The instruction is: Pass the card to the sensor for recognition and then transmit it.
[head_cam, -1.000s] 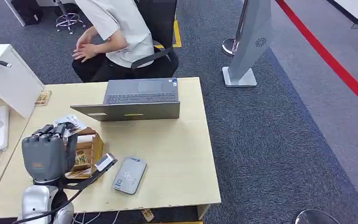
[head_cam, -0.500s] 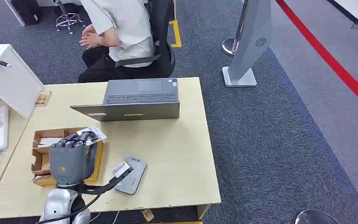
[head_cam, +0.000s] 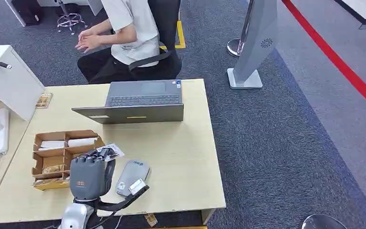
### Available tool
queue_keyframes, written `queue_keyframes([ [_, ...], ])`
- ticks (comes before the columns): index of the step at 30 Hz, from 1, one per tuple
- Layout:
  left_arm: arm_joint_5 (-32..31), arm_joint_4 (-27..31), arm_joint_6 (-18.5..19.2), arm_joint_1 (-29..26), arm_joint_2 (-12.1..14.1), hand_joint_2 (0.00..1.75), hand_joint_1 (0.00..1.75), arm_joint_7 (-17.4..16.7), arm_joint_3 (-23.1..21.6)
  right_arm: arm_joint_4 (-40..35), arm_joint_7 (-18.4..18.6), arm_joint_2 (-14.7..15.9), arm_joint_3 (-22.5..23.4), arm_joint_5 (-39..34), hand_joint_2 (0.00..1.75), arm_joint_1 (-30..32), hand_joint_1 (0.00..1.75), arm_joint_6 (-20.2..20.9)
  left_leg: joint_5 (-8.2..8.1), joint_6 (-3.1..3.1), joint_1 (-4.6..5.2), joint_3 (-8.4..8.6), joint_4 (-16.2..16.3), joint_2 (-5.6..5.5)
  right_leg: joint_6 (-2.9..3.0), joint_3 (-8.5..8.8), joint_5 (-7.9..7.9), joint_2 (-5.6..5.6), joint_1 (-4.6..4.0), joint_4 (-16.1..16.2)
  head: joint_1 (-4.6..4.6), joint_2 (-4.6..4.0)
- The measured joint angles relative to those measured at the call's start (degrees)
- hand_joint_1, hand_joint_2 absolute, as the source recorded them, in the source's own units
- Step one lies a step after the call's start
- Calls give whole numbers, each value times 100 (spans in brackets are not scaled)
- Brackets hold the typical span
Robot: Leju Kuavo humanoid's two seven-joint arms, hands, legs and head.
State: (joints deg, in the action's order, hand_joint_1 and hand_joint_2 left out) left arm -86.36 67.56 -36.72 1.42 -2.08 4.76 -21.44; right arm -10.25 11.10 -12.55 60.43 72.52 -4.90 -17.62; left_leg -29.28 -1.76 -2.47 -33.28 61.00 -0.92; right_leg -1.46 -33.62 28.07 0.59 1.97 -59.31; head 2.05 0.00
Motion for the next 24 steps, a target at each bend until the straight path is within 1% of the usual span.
queue_keyframes([
  [11, 2, -168, 63, -65, -13, 175, 175, -101, -238, 0, -13, -2, 0, 2, 0, 1, 0, -15, 0, 0, 0, 0, -1, -1, 0, 0, 0, -1, 0, 0, 2, 0],
  [21, 7, -264, 79, -120, -13, 175, 175, -111, -284, 0, -13, -2, 0, 0, 0, 0, 0, -20, 0, 0, 0, -1, -1, -1, 0, -1, 0, -1, 0, 0, 0, 0],
  [24, 13, -286, 94, -122, -13, 175, 175, -164, -299, 0, -13, -2, 0, 2, 0, 1, 0, -24, 0, 0, 0, -1, -1, -1, 0, -1, 0, -1, 0, 0, 0, 0],
])
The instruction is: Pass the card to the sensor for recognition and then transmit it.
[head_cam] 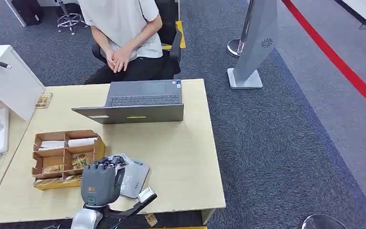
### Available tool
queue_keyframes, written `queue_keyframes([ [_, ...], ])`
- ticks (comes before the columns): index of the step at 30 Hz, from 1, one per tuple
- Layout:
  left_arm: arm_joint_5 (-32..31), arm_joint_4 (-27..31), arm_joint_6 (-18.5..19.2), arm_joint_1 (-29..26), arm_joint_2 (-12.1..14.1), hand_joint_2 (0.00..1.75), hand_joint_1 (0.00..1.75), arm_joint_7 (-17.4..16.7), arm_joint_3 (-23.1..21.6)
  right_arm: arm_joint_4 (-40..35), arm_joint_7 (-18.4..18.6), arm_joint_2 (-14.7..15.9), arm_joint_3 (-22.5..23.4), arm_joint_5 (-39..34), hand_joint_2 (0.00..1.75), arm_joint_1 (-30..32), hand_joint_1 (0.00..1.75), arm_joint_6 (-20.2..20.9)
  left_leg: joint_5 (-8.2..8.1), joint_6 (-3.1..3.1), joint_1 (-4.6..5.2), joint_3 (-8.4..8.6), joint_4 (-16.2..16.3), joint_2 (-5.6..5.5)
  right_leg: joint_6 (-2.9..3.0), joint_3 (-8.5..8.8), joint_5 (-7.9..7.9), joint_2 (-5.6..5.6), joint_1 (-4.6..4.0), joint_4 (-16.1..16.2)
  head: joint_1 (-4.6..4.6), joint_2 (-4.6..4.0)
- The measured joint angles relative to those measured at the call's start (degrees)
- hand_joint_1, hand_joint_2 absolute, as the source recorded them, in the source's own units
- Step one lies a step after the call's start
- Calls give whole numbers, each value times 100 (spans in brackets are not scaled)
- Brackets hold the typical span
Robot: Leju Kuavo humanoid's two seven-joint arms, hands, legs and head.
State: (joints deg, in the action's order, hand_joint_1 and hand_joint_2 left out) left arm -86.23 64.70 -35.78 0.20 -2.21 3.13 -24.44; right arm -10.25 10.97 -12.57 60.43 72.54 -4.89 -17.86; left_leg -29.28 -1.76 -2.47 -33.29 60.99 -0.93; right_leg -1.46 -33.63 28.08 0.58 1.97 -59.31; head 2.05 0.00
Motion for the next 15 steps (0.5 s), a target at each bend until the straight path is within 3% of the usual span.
queue_keyframes([
  [15, 52, -365, 35, -37, -11, 175, 175, -177, -297, 0, -2, 0, 0, 17, 0, 0, 0, -9, 0, 0, 0, -1, 0, 0, 0, -1, 0, 0, 0, 0, 2, 0],
])
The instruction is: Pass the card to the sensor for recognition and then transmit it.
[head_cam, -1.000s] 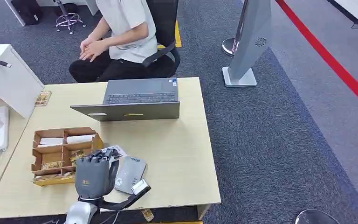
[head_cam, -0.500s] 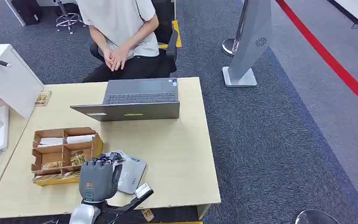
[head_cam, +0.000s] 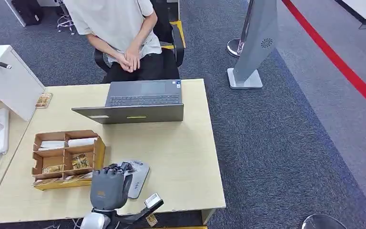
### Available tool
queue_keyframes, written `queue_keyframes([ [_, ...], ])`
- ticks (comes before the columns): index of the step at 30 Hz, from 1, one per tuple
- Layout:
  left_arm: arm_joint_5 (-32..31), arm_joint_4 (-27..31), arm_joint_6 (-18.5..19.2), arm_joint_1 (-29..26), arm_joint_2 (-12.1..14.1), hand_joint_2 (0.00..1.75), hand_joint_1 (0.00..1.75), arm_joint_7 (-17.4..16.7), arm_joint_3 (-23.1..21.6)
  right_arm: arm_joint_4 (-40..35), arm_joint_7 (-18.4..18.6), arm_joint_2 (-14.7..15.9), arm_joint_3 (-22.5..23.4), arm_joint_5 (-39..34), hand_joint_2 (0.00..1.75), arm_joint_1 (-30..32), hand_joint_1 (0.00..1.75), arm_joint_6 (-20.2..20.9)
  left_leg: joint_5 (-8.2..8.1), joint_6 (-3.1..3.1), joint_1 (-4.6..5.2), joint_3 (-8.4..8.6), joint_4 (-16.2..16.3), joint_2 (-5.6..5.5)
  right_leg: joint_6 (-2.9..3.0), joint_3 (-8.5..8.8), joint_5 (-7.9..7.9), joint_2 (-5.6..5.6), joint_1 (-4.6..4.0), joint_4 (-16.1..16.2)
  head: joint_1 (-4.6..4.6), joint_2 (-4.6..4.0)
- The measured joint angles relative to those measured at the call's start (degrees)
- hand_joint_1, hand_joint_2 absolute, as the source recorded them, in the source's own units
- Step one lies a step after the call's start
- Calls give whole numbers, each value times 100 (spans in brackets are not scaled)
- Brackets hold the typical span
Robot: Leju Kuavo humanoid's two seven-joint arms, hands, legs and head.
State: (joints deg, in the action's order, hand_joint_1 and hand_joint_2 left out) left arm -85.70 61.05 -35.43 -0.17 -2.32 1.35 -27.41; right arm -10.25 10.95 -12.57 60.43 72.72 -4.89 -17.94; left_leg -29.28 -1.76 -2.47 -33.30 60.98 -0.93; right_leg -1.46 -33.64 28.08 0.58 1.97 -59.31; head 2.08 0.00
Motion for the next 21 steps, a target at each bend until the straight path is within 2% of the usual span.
queue_keyframes([
  [21, 230, -562, 0, -13, -85, 175, 175, -171, -273, 0, 20, 0, 0, 22, 0, 1, 0, -17, 0, 0, 0, -2, -1, 0, 0, -2, 0, -1, 0, 1, -2, 0],
])
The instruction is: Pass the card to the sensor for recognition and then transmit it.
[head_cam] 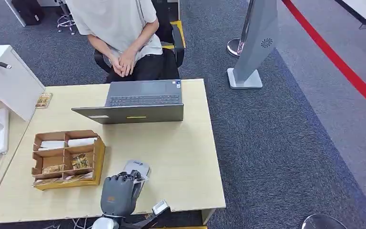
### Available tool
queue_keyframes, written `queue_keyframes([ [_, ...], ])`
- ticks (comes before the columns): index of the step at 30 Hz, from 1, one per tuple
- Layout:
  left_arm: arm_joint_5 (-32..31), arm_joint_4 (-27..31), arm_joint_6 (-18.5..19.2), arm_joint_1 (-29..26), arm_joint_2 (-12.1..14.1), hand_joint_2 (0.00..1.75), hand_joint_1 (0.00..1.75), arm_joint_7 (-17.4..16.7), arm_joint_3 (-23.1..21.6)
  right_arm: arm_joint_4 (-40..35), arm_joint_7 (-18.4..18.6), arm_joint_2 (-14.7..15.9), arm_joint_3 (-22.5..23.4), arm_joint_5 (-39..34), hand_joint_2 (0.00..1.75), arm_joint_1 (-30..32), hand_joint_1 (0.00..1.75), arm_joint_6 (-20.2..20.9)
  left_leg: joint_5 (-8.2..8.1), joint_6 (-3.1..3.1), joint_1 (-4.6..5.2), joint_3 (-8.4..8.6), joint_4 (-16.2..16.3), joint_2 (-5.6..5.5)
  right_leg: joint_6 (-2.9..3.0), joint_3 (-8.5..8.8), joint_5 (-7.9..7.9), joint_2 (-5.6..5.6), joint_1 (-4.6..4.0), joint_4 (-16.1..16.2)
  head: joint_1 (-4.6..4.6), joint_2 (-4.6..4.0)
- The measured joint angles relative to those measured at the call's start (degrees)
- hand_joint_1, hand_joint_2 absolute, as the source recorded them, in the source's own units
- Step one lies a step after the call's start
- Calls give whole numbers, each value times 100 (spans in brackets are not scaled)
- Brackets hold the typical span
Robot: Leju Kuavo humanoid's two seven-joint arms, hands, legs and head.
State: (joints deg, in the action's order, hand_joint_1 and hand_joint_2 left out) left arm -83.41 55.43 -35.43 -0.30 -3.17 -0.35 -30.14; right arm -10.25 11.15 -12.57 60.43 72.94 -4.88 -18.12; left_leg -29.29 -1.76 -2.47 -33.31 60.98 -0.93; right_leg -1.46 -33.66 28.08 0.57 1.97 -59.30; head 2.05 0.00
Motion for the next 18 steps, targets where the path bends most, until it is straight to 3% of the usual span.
queue_keyframes([
  [18, 109, -122, 11, -14, 2, 175, 175, -148, -76, 0, 28, 0, 0, 24, 0, 0, 0, -68, 0, 0, 0, 0, -1, 0, 0, -1, 0, 0, 0, 0, 0, 0],
])
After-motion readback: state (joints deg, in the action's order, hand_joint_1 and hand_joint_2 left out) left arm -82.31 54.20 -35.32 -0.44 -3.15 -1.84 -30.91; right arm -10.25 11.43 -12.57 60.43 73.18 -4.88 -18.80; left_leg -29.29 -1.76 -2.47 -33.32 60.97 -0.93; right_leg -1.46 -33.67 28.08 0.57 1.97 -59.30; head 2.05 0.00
